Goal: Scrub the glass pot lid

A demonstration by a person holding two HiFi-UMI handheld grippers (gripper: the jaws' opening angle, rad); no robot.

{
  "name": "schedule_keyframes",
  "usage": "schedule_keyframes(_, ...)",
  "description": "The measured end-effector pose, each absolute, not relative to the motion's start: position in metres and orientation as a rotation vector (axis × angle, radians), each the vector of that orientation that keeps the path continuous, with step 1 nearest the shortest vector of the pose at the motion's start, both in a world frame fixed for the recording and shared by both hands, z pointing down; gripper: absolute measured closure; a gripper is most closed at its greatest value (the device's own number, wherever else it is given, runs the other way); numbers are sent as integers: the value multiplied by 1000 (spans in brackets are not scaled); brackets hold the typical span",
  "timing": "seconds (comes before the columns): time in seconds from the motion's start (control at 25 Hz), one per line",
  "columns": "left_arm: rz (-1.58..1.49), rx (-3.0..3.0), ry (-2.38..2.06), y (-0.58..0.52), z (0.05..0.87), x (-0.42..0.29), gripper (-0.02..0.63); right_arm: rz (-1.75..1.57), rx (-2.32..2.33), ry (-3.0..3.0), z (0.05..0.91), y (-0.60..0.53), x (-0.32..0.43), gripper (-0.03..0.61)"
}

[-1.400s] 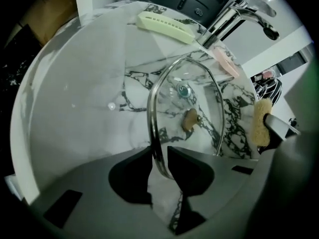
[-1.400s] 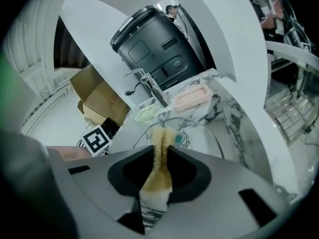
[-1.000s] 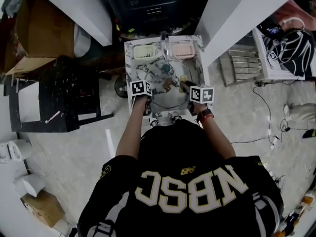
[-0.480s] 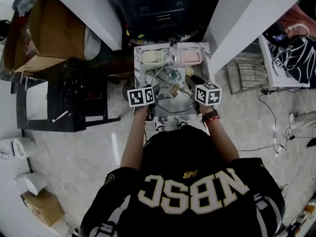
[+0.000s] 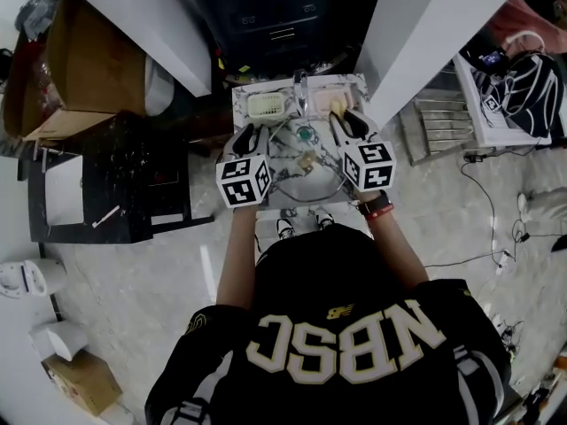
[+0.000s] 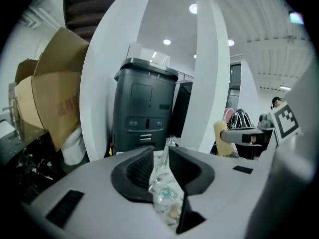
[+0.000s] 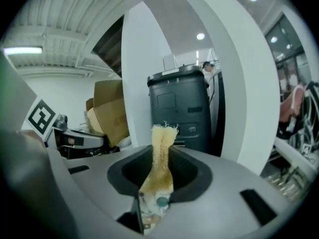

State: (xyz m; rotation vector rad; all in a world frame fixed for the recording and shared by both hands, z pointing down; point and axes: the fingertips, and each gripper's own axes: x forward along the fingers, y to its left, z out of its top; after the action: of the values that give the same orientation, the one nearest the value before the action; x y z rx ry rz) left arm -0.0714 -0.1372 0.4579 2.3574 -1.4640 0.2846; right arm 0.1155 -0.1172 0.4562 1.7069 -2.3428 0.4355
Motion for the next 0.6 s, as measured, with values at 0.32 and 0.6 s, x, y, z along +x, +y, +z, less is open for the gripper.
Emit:
schedule_keyframes(0.32, 88, 2550, -1532, -135, 394, -63, 598, 209, 1848, -2353, 402, -119, 124, 483)
schedule_keyframes(0.6, 55, 2633, -1539, -136, 375, -53, 600, 186, 1861, -2355, 395, -117, 119, 485)
